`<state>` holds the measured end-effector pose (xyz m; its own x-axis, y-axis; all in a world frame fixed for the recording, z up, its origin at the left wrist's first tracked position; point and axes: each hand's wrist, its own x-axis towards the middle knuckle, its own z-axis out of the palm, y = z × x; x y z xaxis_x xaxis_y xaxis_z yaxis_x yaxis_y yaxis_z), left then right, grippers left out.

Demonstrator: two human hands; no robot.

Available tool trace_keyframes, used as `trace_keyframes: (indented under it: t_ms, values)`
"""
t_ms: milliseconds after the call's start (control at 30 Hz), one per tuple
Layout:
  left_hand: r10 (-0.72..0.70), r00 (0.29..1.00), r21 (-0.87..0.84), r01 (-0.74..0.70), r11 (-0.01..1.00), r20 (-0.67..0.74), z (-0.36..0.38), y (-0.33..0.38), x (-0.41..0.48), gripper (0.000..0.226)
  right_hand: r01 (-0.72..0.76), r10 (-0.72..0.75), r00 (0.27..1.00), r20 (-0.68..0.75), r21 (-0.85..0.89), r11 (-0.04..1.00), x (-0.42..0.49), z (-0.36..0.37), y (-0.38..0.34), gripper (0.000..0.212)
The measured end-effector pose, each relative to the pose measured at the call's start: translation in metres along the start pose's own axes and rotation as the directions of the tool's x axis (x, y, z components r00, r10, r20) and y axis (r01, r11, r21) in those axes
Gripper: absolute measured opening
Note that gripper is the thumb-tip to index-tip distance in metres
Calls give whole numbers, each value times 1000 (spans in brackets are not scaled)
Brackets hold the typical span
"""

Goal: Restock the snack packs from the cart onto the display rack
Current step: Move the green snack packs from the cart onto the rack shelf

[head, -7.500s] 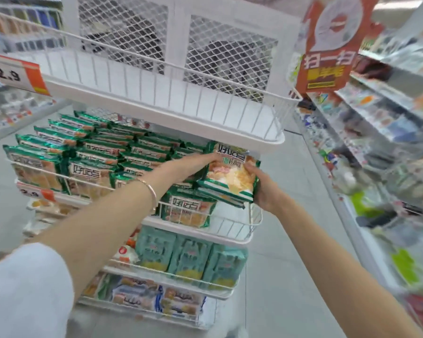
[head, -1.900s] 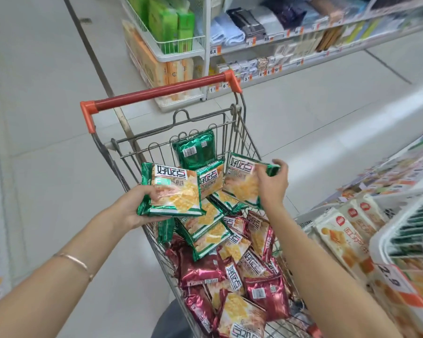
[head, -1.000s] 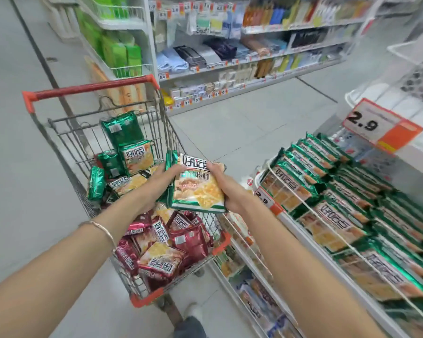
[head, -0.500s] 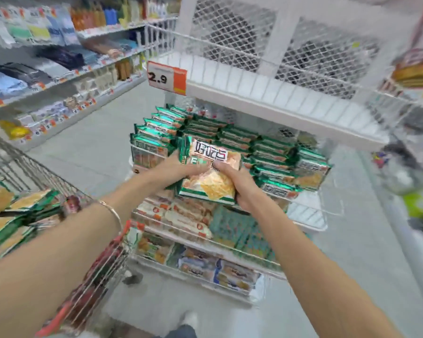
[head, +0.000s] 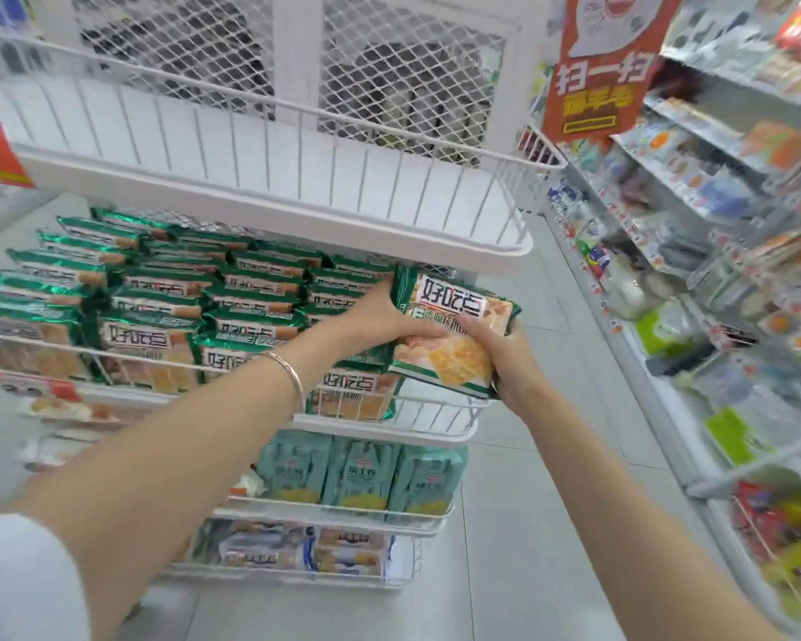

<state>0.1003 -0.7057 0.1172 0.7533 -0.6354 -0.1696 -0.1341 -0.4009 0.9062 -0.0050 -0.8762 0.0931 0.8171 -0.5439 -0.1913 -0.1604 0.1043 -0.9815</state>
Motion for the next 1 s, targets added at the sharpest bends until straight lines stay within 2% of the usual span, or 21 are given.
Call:
trace_keyframes:
  t_ms: [67, 133, 167, 233, 367, 433, 500, 567, 667, 700, 800, 900, 933, 1000]
  values:
    - [31, 999, 19, -30, 999, -11, 19, 5, 31, 116, 10, -11, 1000, -28, -46, 999, 27, -24, 2, 84]
    - [32, 999, 97, -32, 995, 3, 32, 3, 59, 126, 25, -29, 999, -37, -104, 994, 53, -41, 9, 69]
    - [18, 1000, 143, -17, 990, -4, 36, -1, 72, 132, 31, -37, 999, -38, -152, 988, 64, -46, 15, 68]
    - [-12, 1000, 271, 8, 963, 13, 40, -13, 92, 138, 22, -18, 1000, 15, -260, 965, 83, -49, 30, 76]
    - [-21, 1000, 516, 13, 857, 9, 44, -41, 105, 135, 30, 50, 988, 149, -494, 869, 105, -38, 59, 116]
    - [-17, 999, 662, 45, 748, -48, 43, -54, 109, 142, 68, 54, 976, 210, -530, 845, 105, -33, 62, 114]
    - [24, 996, 754, 47, 655, -83, 41, -66, 114, 137, 212, -116, 970, 212, -521, 826, 108, -35, 68, 102]
    - [50, 996, 813, 30, 582, -73, 39, -74, 115, 125, 326, -263, 945, 195, -630, 705, 109, -38, 70, 102]
    - [56, 998, 885, -15, 465, -12, 39, -78, 117, 129, 416, -189, 908, 373, -850, 322, 115, -48, 80, 104]
    - [59, 998, 899, -47, 435, 23, 40, -77, 118, 134, 438, -158, 898, 410, -862, 255, 117, -51, 85, 102]
    - [53, 989, 935, -147, 321, 137, 43, -74, 125, 140, 494, -178, 866, 468, -856, 155, 114, -48, 91, 106]
    - [53, 982, 949, -188, 252, 180, 46, -77, 138, 133, 509, -161, 842, 514, -857, -75, 119, -38, 95, 115]
    - [56, 984, 952, -178, 250, 170, 47, -78, 141, 131, 489, -159, 851, 501, -865, -112, 123, -37, 96, 116]
    - [50, 990, 956, -141, 257, 132, 48, -79, 146, 130, 451, -161, 870, 465, -885, -116, 130, -35, 94, 118]
